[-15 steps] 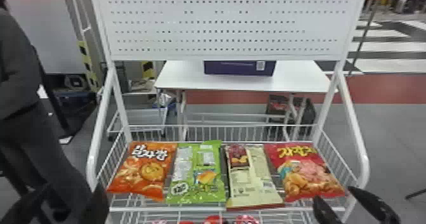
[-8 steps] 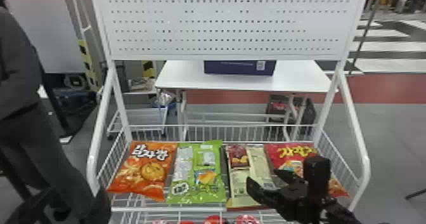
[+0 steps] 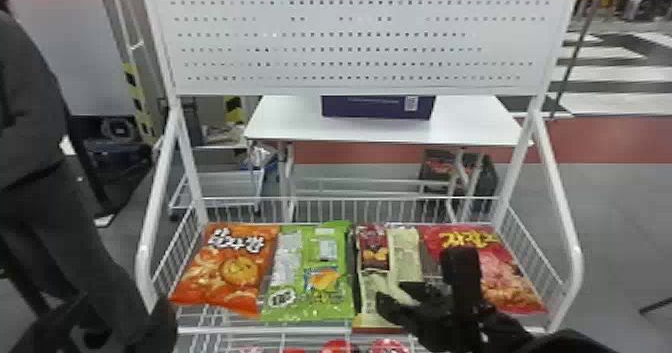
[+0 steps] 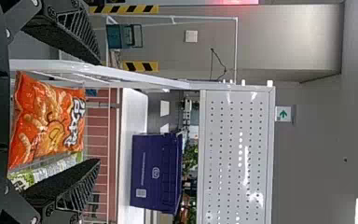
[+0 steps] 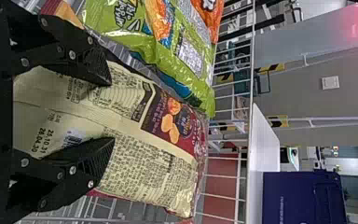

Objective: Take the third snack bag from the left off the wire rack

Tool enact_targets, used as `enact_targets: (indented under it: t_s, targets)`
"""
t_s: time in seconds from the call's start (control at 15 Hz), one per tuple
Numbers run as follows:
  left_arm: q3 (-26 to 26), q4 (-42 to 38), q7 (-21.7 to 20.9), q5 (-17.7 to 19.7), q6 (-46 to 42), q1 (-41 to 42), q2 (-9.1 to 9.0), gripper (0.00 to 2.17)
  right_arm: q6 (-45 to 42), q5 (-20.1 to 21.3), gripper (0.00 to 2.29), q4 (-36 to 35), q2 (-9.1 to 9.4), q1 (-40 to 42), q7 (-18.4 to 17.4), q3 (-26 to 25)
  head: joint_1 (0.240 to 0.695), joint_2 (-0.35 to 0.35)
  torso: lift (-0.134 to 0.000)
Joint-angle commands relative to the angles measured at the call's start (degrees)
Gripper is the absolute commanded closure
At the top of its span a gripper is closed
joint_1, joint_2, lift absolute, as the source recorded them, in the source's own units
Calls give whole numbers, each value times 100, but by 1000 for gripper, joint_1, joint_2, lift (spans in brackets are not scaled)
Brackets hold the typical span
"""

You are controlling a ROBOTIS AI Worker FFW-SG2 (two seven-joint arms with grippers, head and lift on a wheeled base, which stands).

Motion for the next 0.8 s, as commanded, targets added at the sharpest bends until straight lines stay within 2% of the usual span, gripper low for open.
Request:
enact_targets:
  t_s: [0.0, 0.4, 0.67, 0.73]
  targets:
    - [0, 3, 0, 1, 0, -4, 11, 151, 28, 18, 2243, -293, -33, 119, 69, -29, 499, 0, 0]
    - [-9, -59, 0, -8, 0, 40, 2, 151, -60, -123, 2240, -917, -139, 576, 52, -293, 499, 0, 0]
    - [-9, -129, 0, -8, 0, 101, 2, 151, -552, -466, 2240, -2024, -394, 1288, -98, -803, 499, 0, 0]
    - [-9, -147, 0, -8, 0, 110, 2, 151, -675, -562, 2243, -2481, -464, 1543, -89, -970, 499, 0, 0]
